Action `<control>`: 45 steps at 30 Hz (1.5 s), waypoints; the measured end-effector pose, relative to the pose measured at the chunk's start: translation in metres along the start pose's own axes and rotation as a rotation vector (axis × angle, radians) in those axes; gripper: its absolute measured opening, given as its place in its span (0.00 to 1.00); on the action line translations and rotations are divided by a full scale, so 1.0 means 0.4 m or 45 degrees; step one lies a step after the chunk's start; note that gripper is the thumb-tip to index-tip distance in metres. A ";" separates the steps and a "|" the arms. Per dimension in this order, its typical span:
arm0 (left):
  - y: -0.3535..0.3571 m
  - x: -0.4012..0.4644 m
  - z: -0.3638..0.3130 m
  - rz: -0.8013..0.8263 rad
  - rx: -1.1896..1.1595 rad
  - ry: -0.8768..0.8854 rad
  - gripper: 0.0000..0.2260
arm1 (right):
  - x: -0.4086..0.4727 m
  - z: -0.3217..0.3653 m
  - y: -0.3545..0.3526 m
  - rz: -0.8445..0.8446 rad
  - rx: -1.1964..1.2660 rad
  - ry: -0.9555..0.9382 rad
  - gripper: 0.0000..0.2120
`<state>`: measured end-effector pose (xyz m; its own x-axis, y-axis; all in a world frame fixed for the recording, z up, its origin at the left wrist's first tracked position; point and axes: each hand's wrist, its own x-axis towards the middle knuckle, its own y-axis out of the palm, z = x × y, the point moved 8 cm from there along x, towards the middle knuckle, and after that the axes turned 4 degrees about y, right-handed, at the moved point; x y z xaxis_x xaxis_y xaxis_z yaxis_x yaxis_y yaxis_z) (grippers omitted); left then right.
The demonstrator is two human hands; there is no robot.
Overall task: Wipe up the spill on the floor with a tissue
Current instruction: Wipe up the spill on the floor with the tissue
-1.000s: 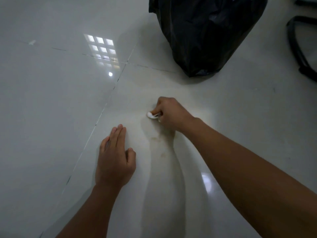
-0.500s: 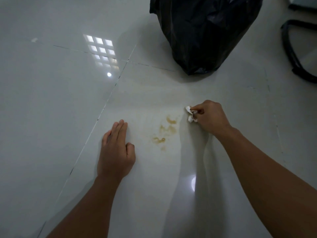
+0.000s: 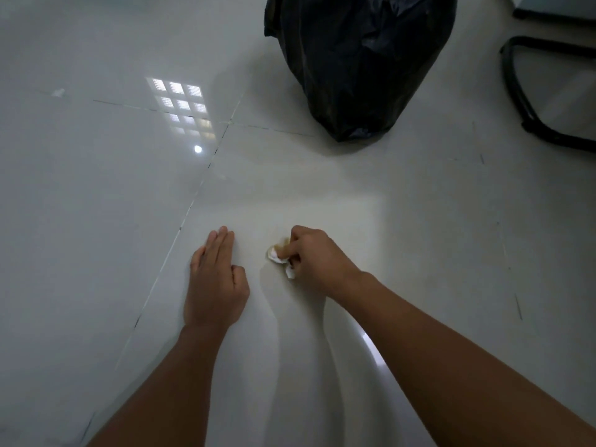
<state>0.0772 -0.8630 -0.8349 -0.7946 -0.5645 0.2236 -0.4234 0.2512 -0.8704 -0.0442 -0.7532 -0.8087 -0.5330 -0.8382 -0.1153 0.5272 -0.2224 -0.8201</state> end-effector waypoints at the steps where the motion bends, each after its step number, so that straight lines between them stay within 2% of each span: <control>1: 0.001 0.000 0.000 0.003 0.004 -0.001 0.30 | -0.010 0.008 0.004 0.041 -0.019 -0.012 0.06; 3: 0.001 -0.001 0.001 0.004 0.007 -0.002 0.30 | -0.028 0.004 -0.022 0.002 -0.022 -0.012 0.11; 6: 0.004 -0.001 0.003 0.008 0.001 -0.010 0.30 | -0.078 -0.090 -0.108 -0.257 0.068 0.199 0.13; 8: 0.006 -0.002 0.004 0.006 0.005 -0.013 0.30 | -0.125 -0.137 -0.119 -0.213 0.043 0.311 0.12; 13: 0.007 -0.002 0.003 0.008 0.040 0.008 0.30 | -0.143 -0.091 -0.051 -0.025 -0.032 0.283 0.06; 17: 0.005 -0.003 0.003 0.001 0.020 0.020 0.30 | -0.104 -0.052 0.007 -0.035 0.240 0.432 0.12; 20: 0.002 -0.004 0.007 0.001 -0.005 0.009 0.29 | -0.046 -0.041 0.020 -0.120 0.346 0.523 0.18; 27: -0.003 -0.006 0.007 0.017 -0.024 0.001 0.29 | 0.077 -0.014 -0.018 -0.279 0.157 0.450 0.07; 31: -0.002 -0.004 0.007 0.013 -0.022 0.002 0.30 | 0.017 -0.099 -0.134 -0.543 0.119 0.441 0.05; 33: -0.001 -0.005 0.008 0.011 -0.027 -0.003 0.29 | -0.016 -0.159 -0.187 -0.590 0.043 0.440 0.06; 38: -0.004 -0.005 0.007 -0.004 -0.047 -0.008 0.28 | -0.038 -0.245 -0.173 -0.394 -0.043 0.511 0.11; 45: -0.007 -0.006 0.006 -0.003 -0.045 -0.002 0.28 | 0.011 -0.044 0.004 -0.251 0.114 0.346 0.10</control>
<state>0.0814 -0.8643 -0.8342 -0.7931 -0.5661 0.2247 -0.4400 0.2775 -0.8541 -0.0576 -0.7485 -0.8204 -0.7808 -0.6142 -0.1148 0.4462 -0.4196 -0.7904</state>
